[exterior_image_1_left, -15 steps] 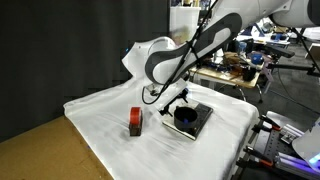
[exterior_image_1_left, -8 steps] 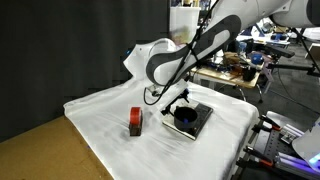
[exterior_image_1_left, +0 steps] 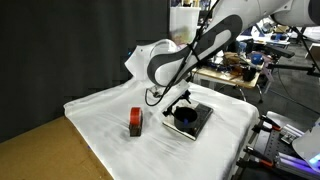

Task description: Remove the blue marker from the black mug and put it on the left side of the table

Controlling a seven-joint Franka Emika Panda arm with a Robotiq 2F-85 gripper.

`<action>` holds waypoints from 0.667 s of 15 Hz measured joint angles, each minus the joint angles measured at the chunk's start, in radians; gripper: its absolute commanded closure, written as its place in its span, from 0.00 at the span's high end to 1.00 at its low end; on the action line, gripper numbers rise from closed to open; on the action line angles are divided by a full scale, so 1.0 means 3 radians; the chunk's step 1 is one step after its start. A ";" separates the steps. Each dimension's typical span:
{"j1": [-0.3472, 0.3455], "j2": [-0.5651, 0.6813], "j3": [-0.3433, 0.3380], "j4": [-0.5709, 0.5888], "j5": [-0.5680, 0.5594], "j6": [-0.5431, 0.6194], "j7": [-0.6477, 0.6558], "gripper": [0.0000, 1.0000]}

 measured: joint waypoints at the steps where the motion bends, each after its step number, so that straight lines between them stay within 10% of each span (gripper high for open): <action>1: 0.0019 -0.0019 0.0004 -0.0010 0.0019 0.0000 0.0004 1.00; 10: 0.0062 -0.0117 0.0011 -0.0143 0.0098 0.0002 0.0038 1.00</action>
